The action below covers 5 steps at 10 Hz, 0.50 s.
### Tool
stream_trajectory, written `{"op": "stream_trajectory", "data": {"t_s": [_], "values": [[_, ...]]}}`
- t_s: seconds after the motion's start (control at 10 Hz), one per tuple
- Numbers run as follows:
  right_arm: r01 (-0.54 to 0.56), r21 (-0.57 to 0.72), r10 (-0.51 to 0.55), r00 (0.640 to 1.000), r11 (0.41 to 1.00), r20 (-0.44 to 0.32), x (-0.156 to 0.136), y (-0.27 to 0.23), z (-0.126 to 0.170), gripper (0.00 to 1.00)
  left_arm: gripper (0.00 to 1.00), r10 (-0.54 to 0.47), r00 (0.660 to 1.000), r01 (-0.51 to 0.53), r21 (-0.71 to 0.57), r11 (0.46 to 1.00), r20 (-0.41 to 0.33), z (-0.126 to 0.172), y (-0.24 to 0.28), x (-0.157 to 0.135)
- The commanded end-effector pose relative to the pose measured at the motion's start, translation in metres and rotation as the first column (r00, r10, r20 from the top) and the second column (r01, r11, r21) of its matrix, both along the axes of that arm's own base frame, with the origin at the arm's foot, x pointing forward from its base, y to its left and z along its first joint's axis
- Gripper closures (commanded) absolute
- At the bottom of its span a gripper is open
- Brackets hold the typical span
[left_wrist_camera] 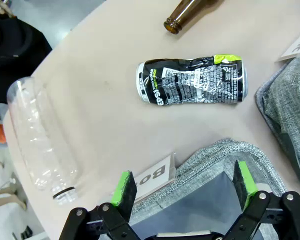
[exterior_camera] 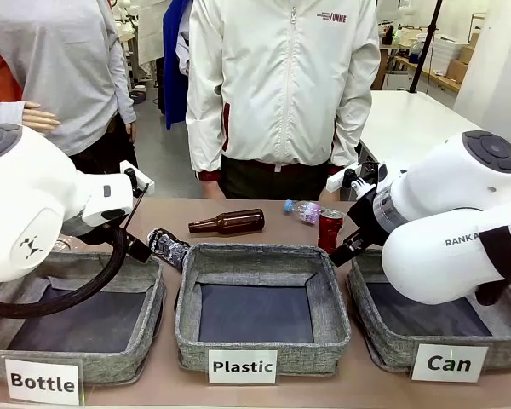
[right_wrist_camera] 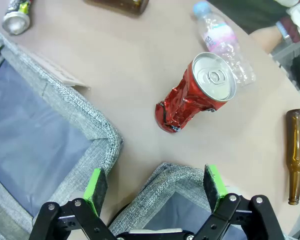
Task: Sort the can waste into the basket.
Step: Pick up the can waste from the table and place it in the right Fabric basket.
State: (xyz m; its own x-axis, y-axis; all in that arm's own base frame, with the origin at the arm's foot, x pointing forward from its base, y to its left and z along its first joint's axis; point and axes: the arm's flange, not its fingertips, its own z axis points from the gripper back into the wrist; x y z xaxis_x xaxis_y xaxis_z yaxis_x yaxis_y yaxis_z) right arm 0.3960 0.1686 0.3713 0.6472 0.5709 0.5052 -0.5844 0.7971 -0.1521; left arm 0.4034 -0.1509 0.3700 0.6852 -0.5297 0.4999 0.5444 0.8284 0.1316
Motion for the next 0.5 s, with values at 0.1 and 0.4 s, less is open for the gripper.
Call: {"op": "stream_trajectory", "data": {"t_s": [0.1, 0.4], "values": [[0.0, 0.001, 0.0, 1.0, 1.0, 0.0, 0.0, -0.0001, 0.0, 0.0, 0.0, 0.0, 1.0, 0.0, 0.0, 1.0, 0.0, 0.0001, 0.0, 0.0], [0.0, 0.001, 0.0, 1.0, 1.0, 0.0, 0.0, -0.0001, 0.0, 0.0, 0.0, 0.0, 1.0, 0.0, 0.0, 1.0, 0.0, 0.0001, 0.0, 0.0]]}}
